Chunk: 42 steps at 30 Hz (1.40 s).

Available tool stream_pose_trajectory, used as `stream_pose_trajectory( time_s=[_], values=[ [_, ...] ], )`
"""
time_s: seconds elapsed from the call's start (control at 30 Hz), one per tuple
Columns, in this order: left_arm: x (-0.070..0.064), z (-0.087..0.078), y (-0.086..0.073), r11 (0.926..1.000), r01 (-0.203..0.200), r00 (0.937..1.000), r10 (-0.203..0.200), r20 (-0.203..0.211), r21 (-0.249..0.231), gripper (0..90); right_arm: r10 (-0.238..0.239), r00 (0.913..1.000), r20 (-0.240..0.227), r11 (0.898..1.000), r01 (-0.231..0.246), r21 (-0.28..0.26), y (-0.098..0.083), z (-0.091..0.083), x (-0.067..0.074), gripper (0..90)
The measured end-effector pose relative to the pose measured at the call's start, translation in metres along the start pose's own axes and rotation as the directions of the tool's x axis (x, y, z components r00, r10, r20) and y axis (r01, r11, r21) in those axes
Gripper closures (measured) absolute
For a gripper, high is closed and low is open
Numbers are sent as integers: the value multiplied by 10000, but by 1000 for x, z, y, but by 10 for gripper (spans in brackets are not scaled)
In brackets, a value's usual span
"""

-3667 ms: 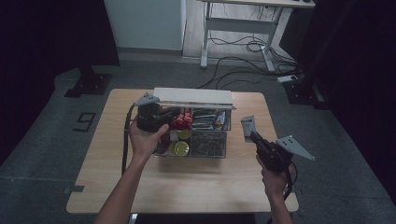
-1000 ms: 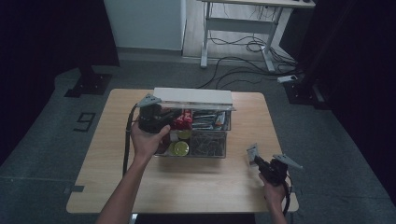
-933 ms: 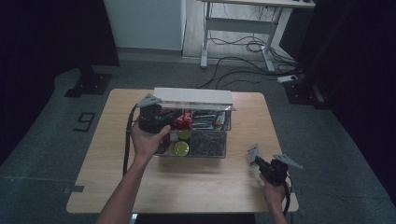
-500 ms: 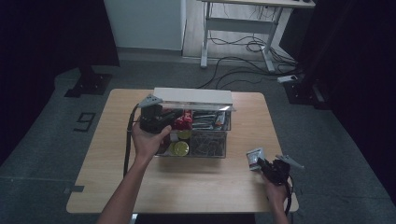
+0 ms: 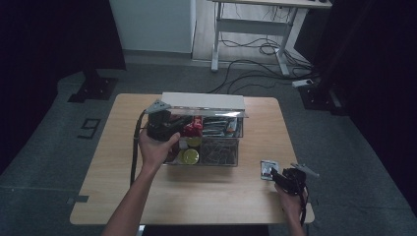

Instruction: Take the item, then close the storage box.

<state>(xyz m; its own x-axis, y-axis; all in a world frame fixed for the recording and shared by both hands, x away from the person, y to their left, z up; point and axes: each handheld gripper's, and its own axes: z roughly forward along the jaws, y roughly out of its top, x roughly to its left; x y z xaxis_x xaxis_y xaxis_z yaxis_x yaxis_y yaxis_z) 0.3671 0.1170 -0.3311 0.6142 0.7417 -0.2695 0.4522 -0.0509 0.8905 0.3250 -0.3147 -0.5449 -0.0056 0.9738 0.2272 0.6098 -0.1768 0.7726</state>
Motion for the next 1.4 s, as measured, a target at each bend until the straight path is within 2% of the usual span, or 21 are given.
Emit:
stream_pose_trajectory(
  time_s=[0.2,0.37,0.57,0.9,1.4],
  values=[
    [1,0,-1,10000,30,10000,-30,-11,-1,900,-127,9999,20,9993,127,-360,2,-7,4,414],
    [0,-1,-1,10000,20,10000,-20,-12,-5,900,-164,9992,-368,9980,141,-619,3,-13,9,416],
    [0,-4,-3,10000,-42,10000,42,23,-8,900,-248,9985,-485,9966,209,-795,4,-18,11,424],
    [3,-9,-7,10000,14,10000,-14,38,-4,900,-367,9960,-818,9967,305,-758,4,-22,15,435],
    [5,-16,-19,9999,-2,10000,1,68,101,899,-478,9947,-906,9968,416,-689,4,-21,17,446]
  ],
)
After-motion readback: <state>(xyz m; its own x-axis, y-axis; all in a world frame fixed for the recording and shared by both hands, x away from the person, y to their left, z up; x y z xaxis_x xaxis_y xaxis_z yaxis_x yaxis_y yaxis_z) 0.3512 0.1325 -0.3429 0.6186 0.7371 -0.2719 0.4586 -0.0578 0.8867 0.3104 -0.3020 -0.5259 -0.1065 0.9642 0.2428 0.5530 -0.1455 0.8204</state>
